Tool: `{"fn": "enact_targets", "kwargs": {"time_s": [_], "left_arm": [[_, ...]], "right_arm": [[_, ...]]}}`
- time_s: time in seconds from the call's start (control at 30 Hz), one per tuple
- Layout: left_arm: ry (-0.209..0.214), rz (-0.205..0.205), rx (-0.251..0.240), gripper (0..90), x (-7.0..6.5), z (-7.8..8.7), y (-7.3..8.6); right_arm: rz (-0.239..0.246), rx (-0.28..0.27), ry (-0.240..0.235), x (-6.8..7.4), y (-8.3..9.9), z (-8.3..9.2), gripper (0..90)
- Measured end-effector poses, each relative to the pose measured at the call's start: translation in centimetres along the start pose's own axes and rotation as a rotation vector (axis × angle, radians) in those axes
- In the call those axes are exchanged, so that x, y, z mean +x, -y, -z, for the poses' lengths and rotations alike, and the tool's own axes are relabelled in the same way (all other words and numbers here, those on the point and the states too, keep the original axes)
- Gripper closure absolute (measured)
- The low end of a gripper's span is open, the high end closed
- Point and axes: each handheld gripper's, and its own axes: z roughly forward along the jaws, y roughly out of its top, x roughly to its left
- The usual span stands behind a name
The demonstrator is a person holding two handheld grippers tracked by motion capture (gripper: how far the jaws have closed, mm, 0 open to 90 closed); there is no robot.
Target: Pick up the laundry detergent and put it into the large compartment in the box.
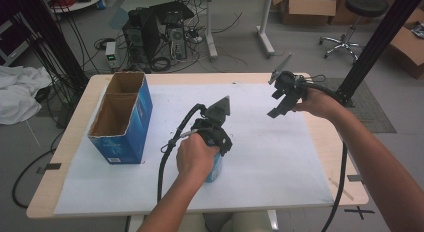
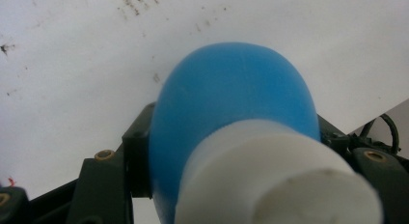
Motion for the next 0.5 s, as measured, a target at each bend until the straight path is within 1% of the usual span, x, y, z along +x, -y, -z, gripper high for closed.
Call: {"fn": "enact_targets", "kwargs": {"time_s": [0.1,0.2,0.27,0.3,0.33,0.37,0.4,0.43,0.47,0.5], "left_arm": [[0.007,-0.004,0.002,37.9,0.1,0.4,-0.1],[0.014,-0.012,0.003,37.9,0.3,1.3,-0.1],[0.015,-0.013,-0.004,37.9,0.7,2.4,-0.2],[0.015,-0.013,-0.004,37.9,0.7,2.4,-0.2],[0.014,-0.015,0.000,37.9,0.9,3.1,-0.2],[0.014,-0.015,0.000,37.9,0.9,3.1,-0.2],[0.009,-0.020,0.004,37.9,1.2,4.0,-0.3],[0.010,-0.015,0.003,37.9,1.4,4.5,-0.3],[0.010,-0.015,0.003,37.9,1.4,4.5,-0.3],[0.011,-0.009,-0.002,37.9,1.7,5.1,-0.3]], "right_arm": [[0.002,0.000,-0.001,0.0,0.0,0.0,17.1],[0.002,0.000,-0.001,0.0,0.0,-0.1,17.1],[0.000,0.007,-0.002,0.0,0.0,-0.1,17.1],[0.000,0.007,-0.002,0.0,0.0,-0.1,17.1],[0.001,0.010,-0.002,0.0,0.0,-0.1,17.1],[0.001,0.010,-0.002,0.0,0.0,-0.1,17.1],[-0.002,0.008,-0.002,0.0,0.0,-0.1,17.2],[-0.002,0.007,-0.002,0.0,0.0,0.0,17.1],[-0.002,0.007,-0.002,0.0,0.0,0.0,17.1],[-0.002,0.008,-0.001,0.0,0.0,0.0,17.2]]}}
